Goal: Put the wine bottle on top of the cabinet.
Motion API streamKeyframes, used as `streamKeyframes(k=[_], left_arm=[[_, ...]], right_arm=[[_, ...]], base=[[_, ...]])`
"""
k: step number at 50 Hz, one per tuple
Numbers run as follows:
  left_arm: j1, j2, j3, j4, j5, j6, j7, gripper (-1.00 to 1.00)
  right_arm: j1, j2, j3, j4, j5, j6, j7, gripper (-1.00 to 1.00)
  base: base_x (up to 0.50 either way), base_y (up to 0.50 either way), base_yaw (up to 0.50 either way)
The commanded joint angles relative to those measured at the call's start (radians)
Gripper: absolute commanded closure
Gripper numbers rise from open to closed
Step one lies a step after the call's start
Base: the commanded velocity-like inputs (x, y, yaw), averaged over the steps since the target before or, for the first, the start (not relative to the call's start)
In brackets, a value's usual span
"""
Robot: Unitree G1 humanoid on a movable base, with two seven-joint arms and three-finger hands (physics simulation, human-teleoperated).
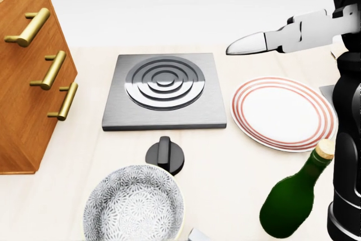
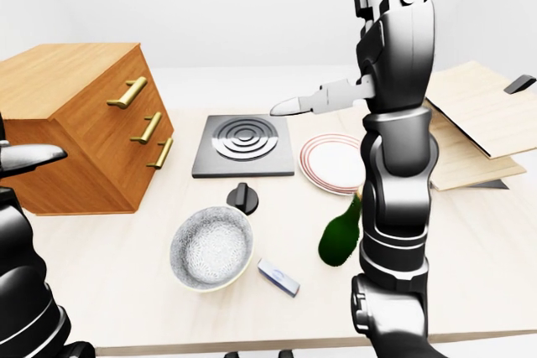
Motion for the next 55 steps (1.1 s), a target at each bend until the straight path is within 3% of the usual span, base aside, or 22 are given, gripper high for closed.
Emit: streamKeyframes(k=[1, 16, 20, 37, 55], left_arm=[[0.003, 0.000, 0.002, 0.008, 0.006, 0.000, -0.004, -1.00], [0.014, -0.014, -0.009, 0.036, 0.032, 0.000, -0.025, -1.00], [0.017, -0.017, -0.011, 0.039, 0.034, 0.000, -0.032, -1.00], [0.044, -0.037, -0.018, 0.020, 0.042, 0.000, -0.045, -1.00], [0.052, -0.042, -0.019, 0.034, 0.052, 0.000, -0.058, -1.00]], right_arm=[[0.011, 0.019, 0.005, -0.011, -0.055, 0.000, 0.036, -1.00], [0.058, 0.026, -0.010, -0.044, -0.056, 0.000, 0.028, -1.00], [0.072, 0.032, -0.055, -0.071, 0.014, 0.000, -0.006, -1.00], [0.132, -0.065, -0.138, -0.261, 0.113, 0.000, -0.042, -1.00], [0.285, -0.097, -0.285, -0.428, 0.193, 0.000, -0.047, -1.00]], base=[[0.00, 0.50, 0.00], [0.00, 0.48, 0.00], [0.00, 0.00, 0.00], [0.00, 0.00, 0.00], [0.00, 0.00, 0.00]])
